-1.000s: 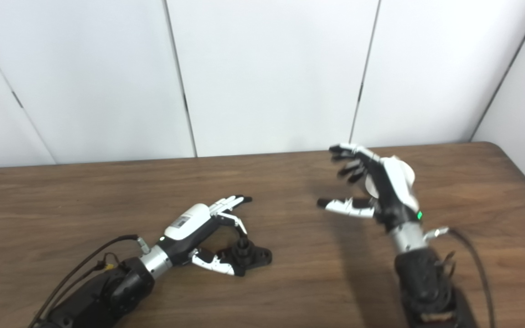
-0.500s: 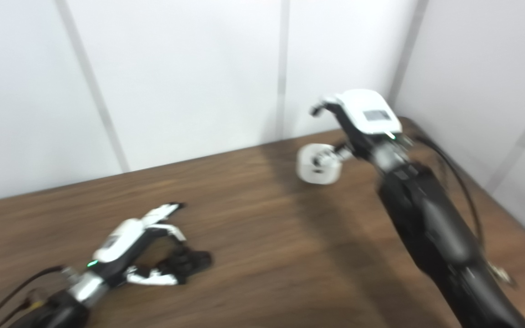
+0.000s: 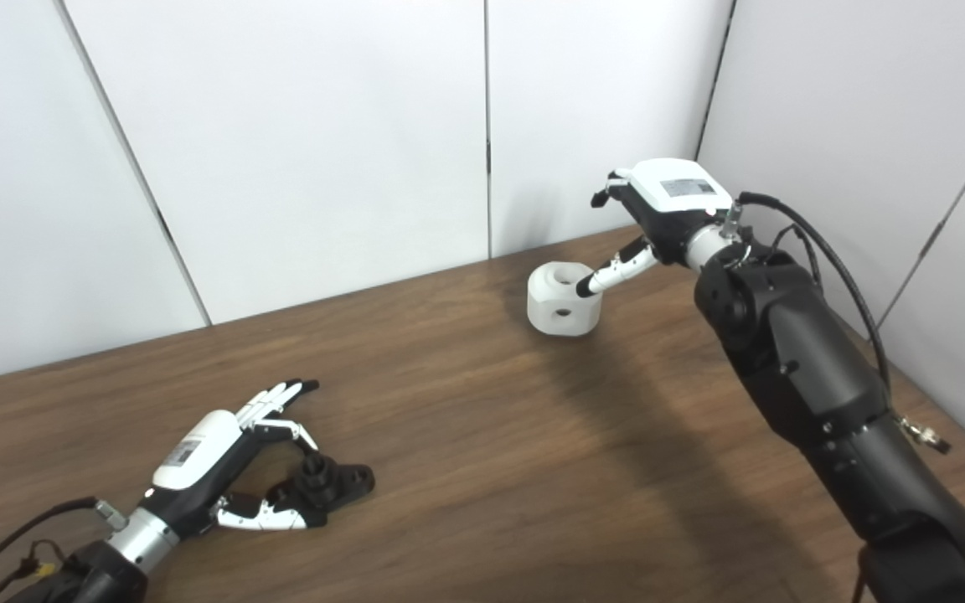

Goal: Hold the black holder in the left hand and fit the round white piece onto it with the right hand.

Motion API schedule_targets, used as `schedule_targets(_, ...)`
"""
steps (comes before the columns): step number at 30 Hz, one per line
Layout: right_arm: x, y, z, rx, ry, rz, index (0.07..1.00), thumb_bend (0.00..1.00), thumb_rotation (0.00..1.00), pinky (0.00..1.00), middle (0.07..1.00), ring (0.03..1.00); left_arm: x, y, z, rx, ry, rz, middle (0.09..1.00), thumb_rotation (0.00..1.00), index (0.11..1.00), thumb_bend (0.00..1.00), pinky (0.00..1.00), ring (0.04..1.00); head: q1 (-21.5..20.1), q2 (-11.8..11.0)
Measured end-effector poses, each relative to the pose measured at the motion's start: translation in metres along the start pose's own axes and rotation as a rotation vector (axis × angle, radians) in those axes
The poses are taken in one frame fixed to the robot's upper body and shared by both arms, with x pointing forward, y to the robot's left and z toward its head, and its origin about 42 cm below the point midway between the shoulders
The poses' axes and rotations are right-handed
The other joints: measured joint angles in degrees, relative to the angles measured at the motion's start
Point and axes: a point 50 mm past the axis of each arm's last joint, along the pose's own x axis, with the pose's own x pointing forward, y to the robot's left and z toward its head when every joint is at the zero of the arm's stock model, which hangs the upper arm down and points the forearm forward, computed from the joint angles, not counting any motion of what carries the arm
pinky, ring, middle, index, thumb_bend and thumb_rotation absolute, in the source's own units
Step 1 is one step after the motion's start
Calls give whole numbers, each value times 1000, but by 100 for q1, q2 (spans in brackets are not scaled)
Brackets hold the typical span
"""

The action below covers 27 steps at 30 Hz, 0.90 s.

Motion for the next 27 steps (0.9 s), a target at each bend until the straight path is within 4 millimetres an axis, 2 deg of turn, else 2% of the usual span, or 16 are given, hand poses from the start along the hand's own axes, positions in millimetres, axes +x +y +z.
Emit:
schedule_targets(4, 9, -2, -1, 16, 0, 80, 812, 1000, 535, 934, 968, 984, 0, 0, 0, 1, -1, 0, 979, 70, 484, 523, 1000, 1000, 44, -17)
schedule_targets(7, 11, 0, 4, 18, -17, 125, 806, 1000, 518, 921, 966, 977, 0, 0, 0, 0, 0, 0, 979, 70, 483, 524, 1000, 1000, 53, -18)
schedule_targets(12, 16, 8, 7, 30, -34, 171, 820, 1000, 503, 978, 977, 988, 0, 0, 0, -5, 2, -1, 981, 70, 483, 524, 1000, 1000, 70, -18)
schedule_targets(19, 24, 25, 10, 19, -25, 224, 820, 1000, 468, 957, 979, 991, -1, 0, -1, -5, 3, -1, 979, 70, 483, 524, 1000, 1000, 88, -9)
schedule_targets(27, 32, 32, 15, -6, -32, 210, 804, 1000, 447, 942, 954, 975, -1, 0, 0, -6, 1, -3, 984, 70, 483, 523, 1000, 1000, 114, 0)
